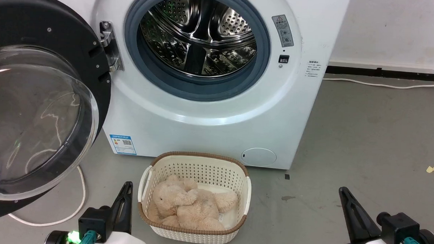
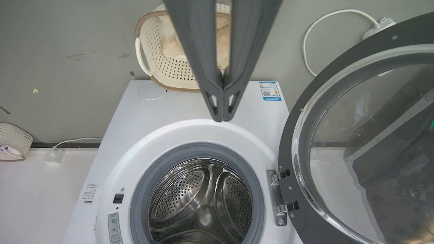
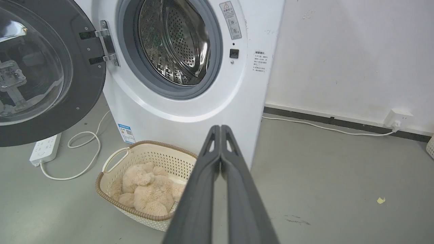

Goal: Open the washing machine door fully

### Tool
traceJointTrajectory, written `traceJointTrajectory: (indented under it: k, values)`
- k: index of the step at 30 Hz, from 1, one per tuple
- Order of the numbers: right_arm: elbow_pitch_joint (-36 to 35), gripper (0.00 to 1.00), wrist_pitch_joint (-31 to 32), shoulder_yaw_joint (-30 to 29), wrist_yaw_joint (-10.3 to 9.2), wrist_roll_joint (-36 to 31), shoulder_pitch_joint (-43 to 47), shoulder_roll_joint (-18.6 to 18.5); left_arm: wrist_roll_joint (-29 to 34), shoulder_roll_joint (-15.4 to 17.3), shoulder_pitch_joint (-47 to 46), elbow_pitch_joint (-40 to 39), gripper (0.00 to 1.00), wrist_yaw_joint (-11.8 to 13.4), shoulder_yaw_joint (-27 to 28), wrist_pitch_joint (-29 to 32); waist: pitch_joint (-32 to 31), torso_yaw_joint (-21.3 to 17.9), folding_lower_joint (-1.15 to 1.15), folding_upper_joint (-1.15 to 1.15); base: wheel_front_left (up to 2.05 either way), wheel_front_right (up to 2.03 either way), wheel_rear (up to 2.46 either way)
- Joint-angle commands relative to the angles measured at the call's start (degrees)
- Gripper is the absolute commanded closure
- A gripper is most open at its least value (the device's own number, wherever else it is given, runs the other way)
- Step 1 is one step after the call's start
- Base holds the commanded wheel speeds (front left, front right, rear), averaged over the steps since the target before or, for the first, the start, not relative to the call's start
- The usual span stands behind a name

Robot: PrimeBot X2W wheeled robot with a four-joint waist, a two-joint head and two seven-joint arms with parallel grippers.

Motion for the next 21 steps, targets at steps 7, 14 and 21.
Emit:
traceJointTrajectory:
  k: [7,14,21]
  values:
    - [-0.15,1.0,0.98,0.18,0.02,-0.57,-1.55,0.17,1.52,-1.0,-1.3,-0.34,1.0,-0.94,1.28,1.05,0.15,-0.06,0.0,0.0,0.0,0.0,0.0]
    - [-0.17,1.0,2.02,0.26,0.02,-0.89,-2.1,0.19,2.69,-1.79,-1.72,-0.51,1.0,-1.69,2.42,2.03,0.32,-0.13,0.0,0.0,0.0,0.0,0.0]
    - [-0.2,1.0,3.05,0.34,0.02,-1.22,-2.66,0.21,3.87,-2.58,-2.13,-0.69,1.0,-2.44,3.56,3.01,0.5,-0.2,0.0,0.0,0.0,0.0,0.0]
